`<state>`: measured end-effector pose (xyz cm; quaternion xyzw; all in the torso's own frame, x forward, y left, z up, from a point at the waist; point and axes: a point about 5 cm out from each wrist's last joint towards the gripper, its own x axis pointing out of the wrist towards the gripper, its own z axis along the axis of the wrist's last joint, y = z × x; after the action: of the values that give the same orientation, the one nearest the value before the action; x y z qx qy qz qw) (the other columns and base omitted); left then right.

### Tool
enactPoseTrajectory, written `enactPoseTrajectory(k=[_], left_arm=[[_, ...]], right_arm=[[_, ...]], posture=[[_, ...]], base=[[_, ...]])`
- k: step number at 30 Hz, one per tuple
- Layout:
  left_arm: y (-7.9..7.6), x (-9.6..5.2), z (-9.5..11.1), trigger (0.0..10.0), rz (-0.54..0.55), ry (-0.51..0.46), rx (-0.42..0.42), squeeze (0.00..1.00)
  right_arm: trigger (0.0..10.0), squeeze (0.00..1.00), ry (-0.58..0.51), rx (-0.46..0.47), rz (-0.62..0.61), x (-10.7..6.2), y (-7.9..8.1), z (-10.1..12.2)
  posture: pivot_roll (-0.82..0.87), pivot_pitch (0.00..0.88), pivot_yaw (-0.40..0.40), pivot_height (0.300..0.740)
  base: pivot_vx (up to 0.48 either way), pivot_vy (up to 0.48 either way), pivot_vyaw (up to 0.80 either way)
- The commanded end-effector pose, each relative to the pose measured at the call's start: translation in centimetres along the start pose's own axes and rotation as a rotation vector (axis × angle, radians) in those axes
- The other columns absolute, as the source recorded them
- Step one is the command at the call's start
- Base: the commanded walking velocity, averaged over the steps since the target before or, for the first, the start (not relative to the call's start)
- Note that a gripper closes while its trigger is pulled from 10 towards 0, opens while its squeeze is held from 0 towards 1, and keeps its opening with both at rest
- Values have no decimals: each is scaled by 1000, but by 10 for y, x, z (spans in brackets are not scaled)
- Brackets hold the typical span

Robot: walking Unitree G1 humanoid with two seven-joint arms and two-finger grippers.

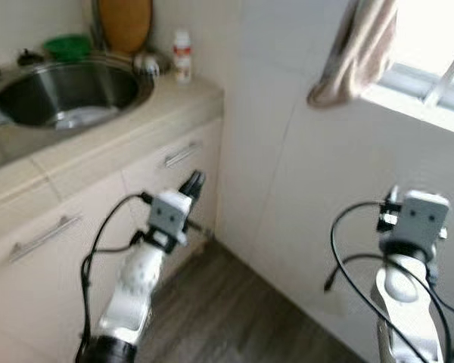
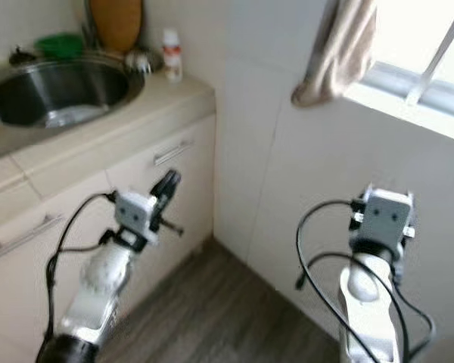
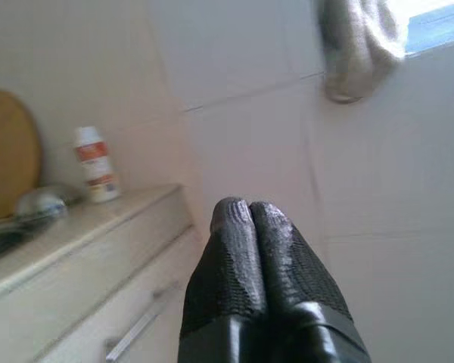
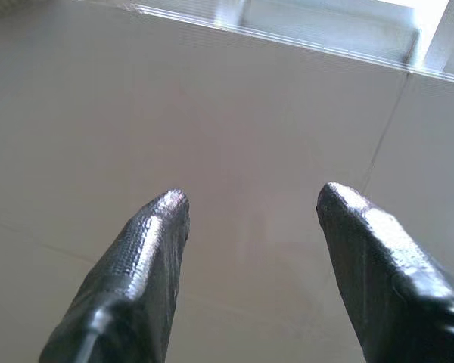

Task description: Kitchen organization

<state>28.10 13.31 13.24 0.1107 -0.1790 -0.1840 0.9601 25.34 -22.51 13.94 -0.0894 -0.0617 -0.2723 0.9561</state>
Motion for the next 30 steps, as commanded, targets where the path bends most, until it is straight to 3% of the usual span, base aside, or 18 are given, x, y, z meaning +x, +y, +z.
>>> enactPoseTrajectory(k=[1, 10, 13, 30], left_arm=[[-5, 2, 1, 10000, -20, -2, -9, 0], [-6, 2, 2, 10000, -23, -6, -13, 0], [-6, 2, 3, 10000, -21, -17, -9, 0], [-7, 2, 1, 10000, -36, 0, 4, 0]], right_arm=[[10000, 0, -5, -1, -12, 1, -4, 1], [10000, 0, -4, -1, -13, 1, -4, 2], [10000, 0, -4, -1, -14, 2, -4, 2], [10000, 0, -4, 0, -15, 2, -4, 1]], posture=[[103, 0, -52, 740], [101, 0, -53, 740], [101, 0, -53, 740], [100, 0, -52, 740]], base=[[0, 461, 0], [0, 455, -267], [0, 0, -800], [0, -47, -94]])
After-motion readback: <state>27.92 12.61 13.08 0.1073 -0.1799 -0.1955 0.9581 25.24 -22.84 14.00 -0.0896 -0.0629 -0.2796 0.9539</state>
